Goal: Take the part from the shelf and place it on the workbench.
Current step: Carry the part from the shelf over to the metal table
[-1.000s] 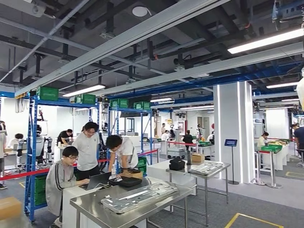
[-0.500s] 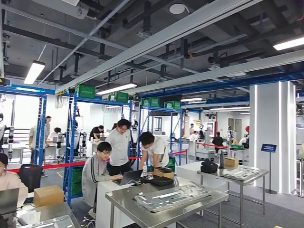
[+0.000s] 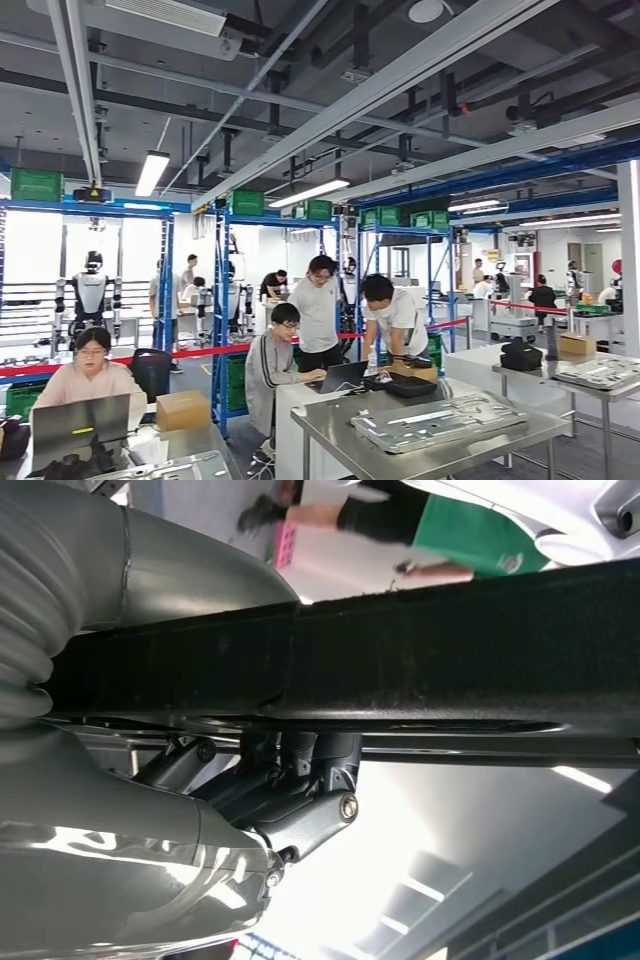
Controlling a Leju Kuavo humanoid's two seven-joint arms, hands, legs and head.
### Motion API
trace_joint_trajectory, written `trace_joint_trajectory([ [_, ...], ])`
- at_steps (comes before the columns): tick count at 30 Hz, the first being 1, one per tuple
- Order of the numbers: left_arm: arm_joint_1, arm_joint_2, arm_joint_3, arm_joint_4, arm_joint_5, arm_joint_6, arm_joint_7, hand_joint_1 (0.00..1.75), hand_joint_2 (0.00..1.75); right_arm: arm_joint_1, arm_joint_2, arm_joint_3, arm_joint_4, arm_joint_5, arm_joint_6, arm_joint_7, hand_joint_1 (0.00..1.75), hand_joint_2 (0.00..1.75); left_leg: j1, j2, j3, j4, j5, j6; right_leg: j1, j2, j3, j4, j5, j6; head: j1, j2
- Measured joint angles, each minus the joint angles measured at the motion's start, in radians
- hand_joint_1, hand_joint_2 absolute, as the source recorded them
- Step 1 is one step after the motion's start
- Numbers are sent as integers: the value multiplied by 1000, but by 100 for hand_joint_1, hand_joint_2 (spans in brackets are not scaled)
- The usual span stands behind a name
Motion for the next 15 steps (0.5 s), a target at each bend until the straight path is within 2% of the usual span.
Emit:
trace_joint_trajectory([
  [1, 1, 0, 1, 0, 1, 0, 2, 0, 175, 0, 0, 1, 1, -1, 0, 2, 175, 175, 5, 5, 8, -14, 17, -6, -2, -12, 1, 1, -2, 3, 0, 0],
  [3, 2, 0, 3, 0, 4, 0, 9, 0, 175, -3, 2, 3, 2, -4, 0, 6, 175, 175, 13, 30, 73, -138, 80, -17, -6, -33, 6, 3, -8, 13, 0, 0],
  [4, 0, -1, 3, 0, 5, 0, 12, 0, 175, -5, 2, 3, 2, -5, 0, 7, 175, 175, 11, 47, 106, -200, 103, -17, -6, -42, 8, 6, -12, 20, 0, 0],
  [5, -1, -2, 4, 0, 5, 0, 15, 0, 175, -7, 3, 3, 2, -7, 1, 9, 175, 175, 9, 57, 129, -243, 115, -12, -5, -49, 10, 9, -16, 27, 0, 0],
  [6, -2, -2, 4, 0, 5, 0, 18, 0, 175, -9, 4, 3, 2, -9, 2, 9, 175, 175, 5, 62, 139, -263, 117, -4, -4, -55, 12, 11, -19, 33, 0, 0],
  [8, 0, -3, 6, 0, 6, 0, 22, 0, 175, -10, 7, 3, 2, -12, 3, 10, 175, 175, -1, 45, 137, -262, 115, 18, -5, -68, 17, 11, -22, 43, 0, 0],
  [9, 2, -3, 7, 0, 6, 0, 24, 0, 175, -11, 8, 4, 2, -13, 3, 10, 175, 175, -1, 37, 137, -262, 115, 24, -8, -62, 19, 14, -28, 48, 0, 0],
  [11, 2, -3, 9, 0, 6, -1, 26, 0, 175, -12, 9, 4, 2, -15, 3, 11, 175, 175, 0, 21, 139, -264, 118, 37, -14, -22, -1, 66, -67, 55, 0, 0],
  [12, 0, -3, 10, 0, 5, -1, 26, 0, 175, -11, 9, 4, 3, -16, 3, 11, 175, 175, 0, 12, 139, -264, 118, 41, -15, 5, -26, 124, -99, 56, -1, 0],
  [13, -2, -3, 11, 0, 5, -1, 26, 0, 175, -10, 8, 4, 4, -16, 4, 11, 175, 175, -1, 2, 139, -264, 119, 45, -14, 21, -61, 197, -131, 54, -1, 0],
  [14, -4, -3, 11, 0, 5, -2, 26, 0, 175, -8, 8, 4, 6, -16, 4, 11, 175, 175, -4, -9, 139, -264, 119, 48, -13, 28, -95, 264, -153, 52, -1, 0],
  [15, -4, -3, 12, 0, 5, -2, 26, 0, 175, -7, 8, 4, 8, -16, 4, 11, 175, 175, -7, -21, 140, -263, 119, 50, -12, 32, -119, 307, -159, 49, -1, 0],
])
